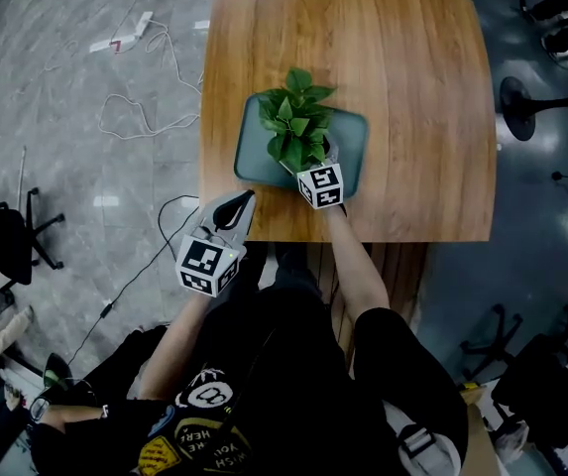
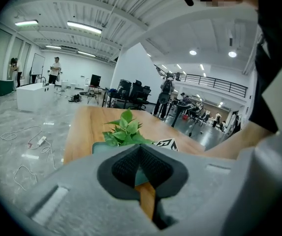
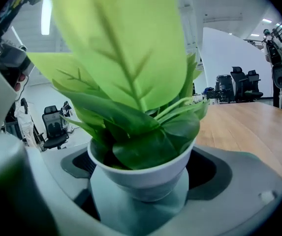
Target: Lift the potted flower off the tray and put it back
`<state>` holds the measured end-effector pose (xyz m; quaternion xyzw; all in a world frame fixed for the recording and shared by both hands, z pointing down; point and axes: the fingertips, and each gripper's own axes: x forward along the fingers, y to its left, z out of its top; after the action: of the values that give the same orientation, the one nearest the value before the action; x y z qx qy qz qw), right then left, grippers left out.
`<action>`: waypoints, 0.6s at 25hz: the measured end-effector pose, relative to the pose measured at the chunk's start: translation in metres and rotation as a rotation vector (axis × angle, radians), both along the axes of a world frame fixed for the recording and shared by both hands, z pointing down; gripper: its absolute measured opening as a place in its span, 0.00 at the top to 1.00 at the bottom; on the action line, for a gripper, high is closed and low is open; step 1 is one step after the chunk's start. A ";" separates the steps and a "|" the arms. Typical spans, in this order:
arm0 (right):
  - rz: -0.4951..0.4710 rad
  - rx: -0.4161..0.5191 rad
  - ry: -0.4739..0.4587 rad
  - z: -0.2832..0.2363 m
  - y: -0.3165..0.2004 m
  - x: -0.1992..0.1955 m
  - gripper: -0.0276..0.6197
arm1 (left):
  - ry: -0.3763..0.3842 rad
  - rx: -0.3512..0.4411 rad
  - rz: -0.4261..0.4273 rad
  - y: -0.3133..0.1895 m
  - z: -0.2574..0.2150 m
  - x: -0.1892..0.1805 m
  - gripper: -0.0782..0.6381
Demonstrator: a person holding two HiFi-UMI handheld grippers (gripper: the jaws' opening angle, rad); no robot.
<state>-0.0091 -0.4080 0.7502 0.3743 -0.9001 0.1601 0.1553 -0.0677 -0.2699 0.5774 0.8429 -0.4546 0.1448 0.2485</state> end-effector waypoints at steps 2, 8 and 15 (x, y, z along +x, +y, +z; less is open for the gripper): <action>-0.005 -0.006 0.005 0.000 0.006 0.004 0.12 | 0.001 0.005 0.014 -0.002 -0.003 0.001 0.89; 0.071 -0.081 0.025 -0.004 0.050 0.038 0.19 | 0.027 0.000 0.020 -0.003 -0.001 -0.001 0.90; 0.232 -0.031 -0.053 -0.117 0.112 0.086 0.81 | 0.072 0.045 0.002 -0.007 -0.025 0.002 0.90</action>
<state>0.0765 -0.2965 0.6333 0.4692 -0.8518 0.2010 0.1177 -0.0660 -0.2773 0.5521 0.8534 -0.4476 0.1043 0.2457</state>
